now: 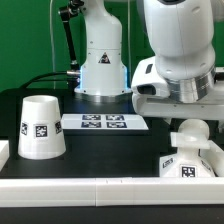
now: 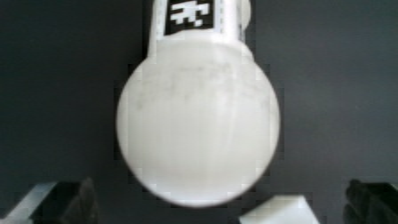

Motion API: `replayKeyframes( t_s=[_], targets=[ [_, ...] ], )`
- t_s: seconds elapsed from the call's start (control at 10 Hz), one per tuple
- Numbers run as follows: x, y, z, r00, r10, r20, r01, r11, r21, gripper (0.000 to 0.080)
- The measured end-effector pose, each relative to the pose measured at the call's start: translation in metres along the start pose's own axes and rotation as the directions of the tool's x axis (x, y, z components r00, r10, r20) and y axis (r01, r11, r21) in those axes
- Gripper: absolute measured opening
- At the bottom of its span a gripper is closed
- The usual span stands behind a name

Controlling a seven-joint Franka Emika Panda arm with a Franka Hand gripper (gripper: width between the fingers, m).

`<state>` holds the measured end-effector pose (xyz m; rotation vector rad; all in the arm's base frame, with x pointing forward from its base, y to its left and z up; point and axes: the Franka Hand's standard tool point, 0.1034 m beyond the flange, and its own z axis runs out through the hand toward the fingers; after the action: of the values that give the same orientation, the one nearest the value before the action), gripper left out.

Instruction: Assemble lamp

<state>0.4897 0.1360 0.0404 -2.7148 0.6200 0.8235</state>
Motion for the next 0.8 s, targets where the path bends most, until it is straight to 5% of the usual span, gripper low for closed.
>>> replayKeyframes(
  t_s=[0.2,0.8],
  targets=[
    [-0.0072,0.0036,0.0020,0.991,0.009,0.134,-0.007,1.000,-0.015,0.0699],
    [0.0008,0.0021,0.0067,0.992,0.013,0.122,-0.011,1.000,-0.012,0.0699]
  ],
)
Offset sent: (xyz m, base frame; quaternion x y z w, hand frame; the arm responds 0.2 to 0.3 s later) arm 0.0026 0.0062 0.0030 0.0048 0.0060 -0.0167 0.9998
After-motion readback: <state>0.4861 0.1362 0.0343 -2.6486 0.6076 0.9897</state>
